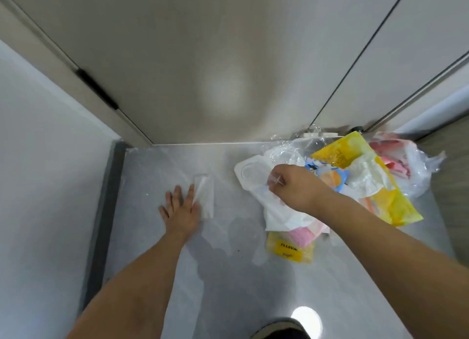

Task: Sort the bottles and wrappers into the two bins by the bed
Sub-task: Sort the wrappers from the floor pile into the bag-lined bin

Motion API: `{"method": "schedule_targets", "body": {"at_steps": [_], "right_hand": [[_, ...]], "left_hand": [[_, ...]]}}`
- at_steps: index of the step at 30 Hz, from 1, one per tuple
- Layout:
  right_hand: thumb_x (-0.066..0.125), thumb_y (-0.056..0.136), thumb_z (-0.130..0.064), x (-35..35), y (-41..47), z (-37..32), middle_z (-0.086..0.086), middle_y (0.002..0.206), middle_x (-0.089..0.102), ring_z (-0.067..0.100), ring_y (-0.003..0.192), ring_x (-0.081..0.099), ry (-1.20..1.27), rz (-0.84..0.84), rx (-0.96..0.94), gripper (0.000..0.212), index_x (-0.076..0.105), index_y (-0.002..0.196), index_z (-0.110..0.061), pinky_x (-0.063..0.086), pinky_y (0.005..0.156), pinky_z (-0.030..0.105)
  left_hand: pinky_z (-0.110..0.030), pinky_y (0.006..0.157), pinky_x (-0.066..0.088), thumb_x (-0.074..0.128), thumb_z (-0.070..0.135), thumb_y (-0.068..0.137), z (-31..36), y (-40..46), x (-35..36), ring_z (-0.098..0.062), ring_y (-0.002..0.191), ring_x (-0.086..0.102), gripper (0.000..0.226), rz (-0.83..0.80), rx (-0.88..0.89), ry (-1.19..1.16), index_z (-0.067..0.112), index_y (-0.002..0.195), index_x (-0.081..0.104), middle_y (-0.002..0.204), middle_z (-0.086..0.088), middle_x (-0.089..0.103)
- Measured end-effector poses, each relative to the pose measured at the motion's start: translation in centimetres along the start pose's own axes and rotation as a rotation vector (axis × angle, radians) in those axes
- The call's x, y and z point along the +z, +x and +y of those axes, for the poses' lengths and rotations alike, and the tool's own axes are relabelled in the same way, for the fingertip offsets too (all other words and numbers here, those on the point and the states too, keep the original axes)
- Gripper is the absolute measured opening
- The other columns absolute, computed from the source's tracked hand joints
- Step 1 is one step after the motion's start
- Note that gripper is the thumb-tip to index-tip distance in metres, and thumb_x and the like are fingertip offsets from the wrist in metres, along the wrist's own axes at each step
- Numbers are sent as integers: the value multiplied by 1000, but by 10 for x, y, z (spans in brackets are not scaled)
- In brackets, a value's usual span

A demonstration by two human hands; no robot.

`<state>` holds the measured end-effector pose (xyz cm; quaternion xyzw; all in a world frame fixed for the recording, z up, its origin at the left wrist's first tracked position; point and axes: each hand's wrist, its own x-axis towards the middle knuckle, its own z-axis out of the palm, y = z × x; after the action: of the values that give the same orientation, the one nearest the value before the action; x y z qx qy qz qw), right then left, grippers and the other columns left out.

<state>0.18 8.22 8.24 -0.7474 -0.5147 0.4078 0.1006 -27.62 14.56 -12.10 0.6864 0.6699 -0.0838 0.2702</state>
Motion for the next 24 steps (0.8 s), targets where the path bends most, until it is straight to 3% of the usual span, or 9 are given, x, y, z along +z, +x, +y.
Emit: {"method": "schedule_targets", "body": {"at_steps": [1,3,5,8,11,14,18,21,24], "right_hand": [[51,92,-11,-11,-12,3,-6,84,57,17,77,57,-6,21,0,11,56,86,-19,43,59,14],[49,93,-12,-33,-35,13,-4,82,61,20,75,61,30,92,39,12,57,87,-17,42,56,14],[49,94,-13,-53,-61,27,3,84,66,22,69,65,114,166,94,12,59,88,-12,46,58,22],[51,94,-17,-79,-101,50,-1,77,58,9,58,57,129,270,166,11,58,88,-10,37,48,18],[52,92,-16,-102,-143,75,-9,73,52,6,58,56,138,361,228,16,52,76,-20,34,48,17],[53,90,-15,-120,-192,105,-9,70,57,8,57,60,237,470,296,24,50,68,-23,37,48,21],[52,91,-15,-129,-263,154,-8,62,61,6,54,58,389,595,417,18,55,73,-17,40,54,22],[55,88,-14,-124,-317,189,2,71,63,17,65,58,487,691,512,12,61,81,-6,44,64,29],[55,88,-13,-111,-374,218,9,80,63,22,73,58,575,766,609,14,62,90,-1,47,67,32]], "left_hand": [[-50,117,14,35,40,100,12,0,-11,-34,145,22,49,-10,-48,-191,24,145,41,155,-12,31],[-47,99,46,42,29,99,47,-13,-33,-38,113,59,35,-2,-144,-652,9,117,63,116,-19,64],[-43,84,53,46,21,99,89,-38,-48,-30,89,64,24,-72,-166,-900,12,97,68,90,-11,68],[-45,80,56,54,14,97,164,-77,-61,-25,78,64,19,-233,2,-957,15,86,69,87,-9,69],[-41,70,58,59,16,94,243,-116,-76,-24,76,66,14,-396,211,-885,7,95,70,90,-11,70],[-32,61,53,61,17,94,312,-163,-90,-20,73,66,12,-570,450,-766,8,99,69,85,-6,70],[-32,60,52,63,14,90,381,-221,-89,-21,70,64,5,-739,698,-500,13,94,66,83,-7,67],[-38,59,55,67,27,78,418,-262,-78,-22,71,66,22,-784,811,-266,12,94,66,81,-4,68],[-28,52,49,62,19,88,443,-305,-53,-21,63,62,5,-818,897,-53,14,88,63,75,-4,64]]}}
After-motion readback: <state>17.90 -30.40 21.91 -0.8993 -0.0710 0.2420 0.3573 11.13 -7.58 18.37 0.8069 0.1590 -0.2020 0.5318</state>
